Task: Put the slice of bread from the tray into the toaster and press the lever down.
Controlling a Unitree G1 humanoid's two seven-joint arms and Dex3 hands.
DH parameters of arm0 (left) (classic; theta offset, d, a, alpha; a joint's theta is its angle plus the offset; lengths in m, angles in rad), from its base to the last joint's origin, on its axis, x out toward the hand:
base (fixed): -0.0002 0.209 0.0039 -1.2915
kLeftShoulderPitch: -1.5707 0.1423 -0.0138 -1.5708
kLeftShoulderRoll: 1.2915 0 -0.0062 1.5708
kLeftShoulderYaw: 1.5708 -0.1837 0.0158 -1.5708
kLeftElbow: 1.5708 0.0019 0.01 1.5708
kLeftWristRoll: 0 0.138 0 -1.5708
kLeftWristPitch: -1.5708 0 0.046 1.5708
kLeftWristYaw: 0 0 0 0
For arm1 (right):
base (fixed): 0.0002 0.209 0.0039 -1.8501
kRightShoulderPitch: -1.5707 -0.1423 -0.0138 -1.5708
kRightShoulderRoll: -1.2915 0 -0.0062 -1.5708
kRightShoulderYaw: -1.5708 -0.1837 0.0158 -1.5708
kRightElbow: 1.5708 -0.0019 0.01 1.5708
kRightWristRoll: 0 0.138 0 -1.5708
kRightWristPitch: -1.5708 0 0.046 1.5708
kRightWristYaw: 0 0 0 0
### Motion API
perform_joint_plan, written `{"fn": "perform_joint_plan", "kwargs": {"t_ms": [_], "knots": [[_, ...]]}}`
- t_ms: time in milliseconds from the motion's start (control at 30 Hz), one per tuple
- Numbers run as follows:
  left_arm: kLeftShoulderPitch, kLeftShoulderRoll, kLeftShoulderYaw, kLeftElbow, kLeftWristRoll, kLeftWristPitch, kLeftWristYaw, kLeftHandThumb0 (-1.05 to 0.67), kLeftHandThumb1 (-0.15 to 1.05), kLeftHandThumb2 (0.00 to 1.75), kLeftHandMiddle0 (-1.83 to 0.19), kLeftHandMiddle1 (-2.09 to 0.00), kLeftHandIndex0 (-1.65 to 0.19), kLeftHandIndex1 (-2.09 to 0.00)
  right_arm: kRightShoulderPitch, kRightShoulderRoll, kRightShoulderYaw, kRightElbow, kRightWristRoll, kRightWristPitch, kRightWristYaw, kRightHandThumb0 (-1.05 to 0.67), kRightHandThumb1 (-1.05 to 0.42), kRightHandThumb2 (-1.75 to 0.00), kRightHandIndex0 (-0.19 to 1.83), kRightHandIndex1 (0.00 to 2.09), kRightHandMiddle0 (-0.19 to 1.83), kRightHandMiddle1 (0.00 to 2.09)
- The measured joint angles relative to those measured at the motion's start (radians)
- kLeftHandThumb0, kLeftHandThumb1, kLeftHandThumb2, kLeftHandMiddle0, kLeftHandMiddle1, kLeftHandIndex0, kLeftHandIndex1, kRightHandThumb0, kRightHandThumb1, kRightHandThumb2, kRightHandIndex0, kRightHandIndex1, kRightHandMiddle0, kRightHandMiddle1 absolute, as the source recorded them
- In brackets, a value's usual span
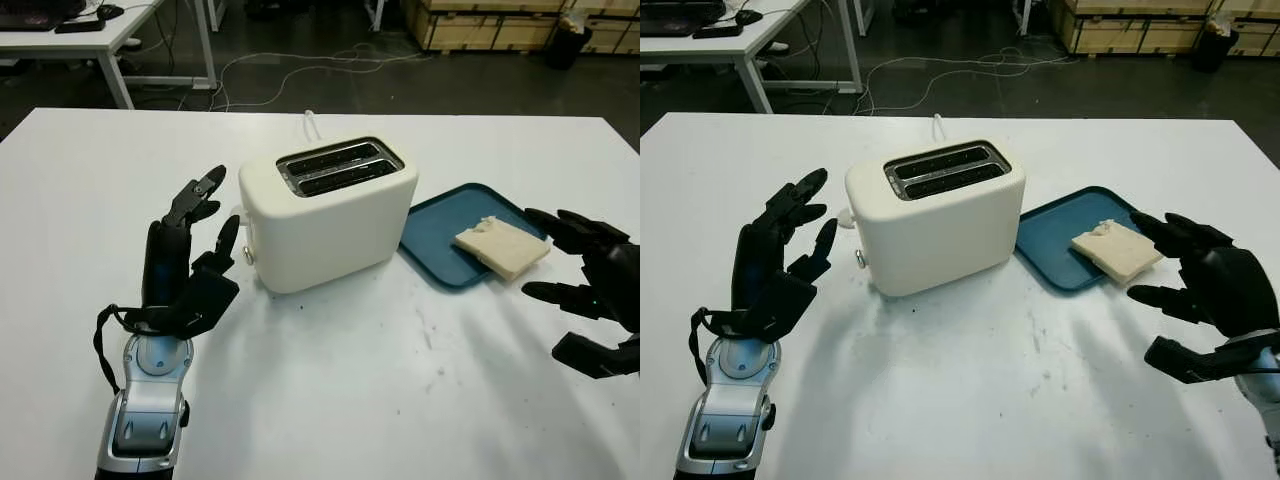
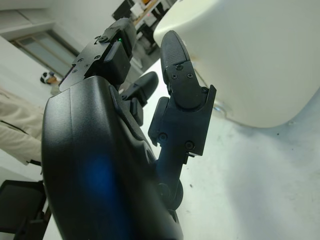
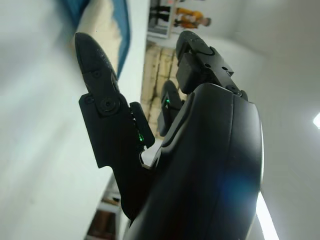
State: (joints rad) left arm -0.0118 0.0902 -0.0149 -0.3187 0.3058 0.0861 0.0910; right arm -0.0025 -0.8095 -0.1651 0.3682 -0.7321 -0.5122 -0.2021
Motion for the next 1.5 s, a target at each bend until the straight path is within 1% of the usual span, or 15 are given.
{"fn": "perform_joint_plan", "kwargs": {"t_ms": [200, 433, 667, 833, 1100, 1500], "knots": [[-0.001, -0.001, 0.000, 0.000, 0.000, 0.000, 0.001, -0.48, 0.92, 0.55, -0.17, -0.90, -0.44, -0.10, -0.039, -0.041, 0.094, 0.085, -0.081, 0.048, -0.083, -0.41, -0.74, 0.00, 0.21, 0.00, 0.25, 0.00], [-0.003, -0.001, 0.001, -0.002, 0.000, 0.000, 0.002, -0.46, 0.92, 0.55, -0.16, -0.91, -0.44, -0.10, -0.129, -0.046, 0.229, 0.268, -0.130, 0.049, -0.215, -0.41, -0.76, -0.01, 0.20, 0.00, 0.25, 0.00], [-0.003, 0.000, 0.000, -0.003, 0.000, 0.000, 0.001, -0.49, 0.92, 0.55, -0.17, -0.92, -0.44, -0.10, -0.264, -0.047, 0.365, 0.435, -0.160, 0.066, -0.307, -0.38, -0.82, -0.02, 0.25, 0.02, 0.27, 0.01], [-0.003, -0.003, 0.001, -0.003, -0.004, 0.000, 0.001, -0.47, 0.92, 0.54, -0.15, -0.92, -0.44, -0.09, -0.331, -0.042, 0.426, 0.529, -0.155, 0.065, -0.326, -0.37, -0.85, -0.02, 0.29, 0.02, 0.30, 0.02], [-0.002, -0.004, 0.001, -0.011, -0.004, 0.001, 0.001, -0.46, 0.92, 0.55, -0.15, -0.92, -0.43, -0.09, -0.409, -0.031, 0.510, 0.666, -0.154, 0.057, -0.407, -0.36, -0.87, -0.01, 0.33, 0.02, 0.34, 0.02], [-0.002, -0.003, 0.001, -0.011, -0.002, 0.001, 0.002, -0.47, 0.92, 0.55, -0.17, -0.92, -0.44, -0.09, -0.486, -0.015, 0.612, 0.763, -0.150, 0.058, -0.443, -0.35, -0.87, 0.00, 0.35, 0.00, 0.35, 0.00]]}}
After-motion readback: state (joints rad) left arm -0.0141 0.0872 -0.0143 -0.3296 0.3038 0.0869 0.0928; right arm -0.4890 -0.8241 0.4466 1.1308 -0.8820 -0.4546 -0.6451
